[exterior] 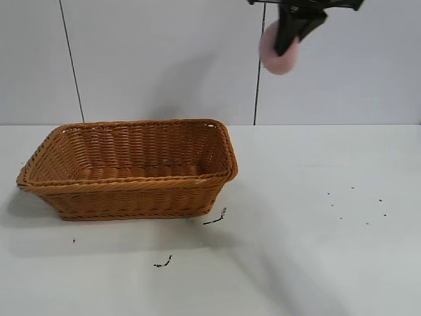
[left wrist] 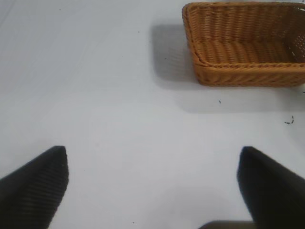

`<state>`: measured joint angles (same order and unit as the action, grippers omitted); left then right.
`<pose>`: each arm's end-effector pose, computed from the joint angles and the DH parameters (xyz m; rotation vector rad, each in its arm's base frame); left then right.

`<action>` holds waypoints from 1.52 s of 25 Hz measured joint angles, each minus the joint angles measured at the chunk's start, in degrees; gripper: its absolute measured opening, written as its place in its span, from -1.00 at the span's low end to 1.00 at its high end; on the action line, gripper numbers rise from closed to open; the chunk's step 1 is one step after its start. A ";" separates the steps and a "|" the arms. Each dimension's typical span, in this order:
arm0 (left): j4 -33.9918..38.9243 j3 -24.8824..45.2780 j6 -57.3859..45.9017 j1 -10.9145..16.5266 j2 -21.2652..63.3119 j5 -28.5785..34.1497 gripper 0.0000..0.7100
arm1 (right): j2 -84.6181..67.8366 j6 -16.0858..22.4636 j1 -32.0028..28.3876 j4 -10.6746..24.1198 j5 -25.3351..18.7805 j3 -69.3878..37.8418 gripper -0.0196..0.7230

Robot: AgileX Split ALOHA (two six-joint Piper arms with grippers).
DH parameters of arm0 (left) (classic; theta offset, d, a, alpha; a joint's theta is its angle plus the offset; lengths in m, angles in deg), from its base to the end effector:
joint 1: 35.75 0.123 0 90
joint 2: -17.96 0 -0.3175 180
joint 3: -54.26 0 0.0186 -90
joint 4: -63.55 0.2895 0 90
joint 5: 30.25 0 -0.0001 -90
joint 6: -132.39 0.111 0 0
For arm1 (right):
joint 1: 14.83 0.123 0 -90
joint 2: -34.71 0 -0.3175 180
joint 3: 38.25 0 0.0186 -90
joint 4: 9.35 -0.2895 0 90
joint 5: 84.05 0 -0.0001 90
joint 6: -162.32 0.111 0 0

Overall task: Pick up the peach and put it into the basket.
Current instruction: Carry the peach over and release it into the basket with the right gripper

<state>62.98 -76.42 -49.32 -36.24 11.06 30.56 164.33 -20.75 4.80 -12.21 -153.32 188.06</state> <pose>0.0139 -0.0011 0.2870 -0.0213 2.0426 -0.0359 0.5058 0.1859 0.3213 -0.5174 2.6201 0.1612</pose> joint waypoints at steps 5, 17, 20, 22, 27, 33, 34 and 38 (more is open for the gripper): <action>0.00 0.00 0.00 0.00 0.00 0.00 0.95 | 4.03 -0.45 9.11 -0.37 -0.20 4.70 -0.99; 0.00 0.00 0.00 0.00 0.00 0.00 0.95 | 17.43 -2.60 16.72 0.48 7.01 5.17 -0.99; 0.00 0.00 0.00 0.00 0.00 0.00 0.95 | 20.14 -2.60 16.72 1.32 8.22 5.17 -0.99; 0.00 0.00 0.00 0.00 0.00 0.00 0.95 | 20.76 -2.55 16.72 1.60 8.15 5.17 -0.99; 0.00 0.00 0.00 0.00 0.00 0.00 0.95 | 20.71 -2.37 16.72 1.55 7.85 5.17 -0.39; 0.00 0.00 0.00 0.00 0.00 0.00 0.95 | 19.20 -2.37 16.72 2.56 6.39 5.17 0.83; 0.00 0.00 0.00 0.00 0.00 0.00 0.95 | 18.31 -2.37 16.72 2.86 6.23 5.17 0.87; 0.00 0.00 0.00 0.00 0.00 0.00 0.95 | 12.96 -2.37 16.72 2.86 5.94 5.17 0.91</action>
<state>62.98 -76.42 -49.32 -36.24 11.06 30.56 177.29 -23.12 21.52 -9.35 -147.37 193.22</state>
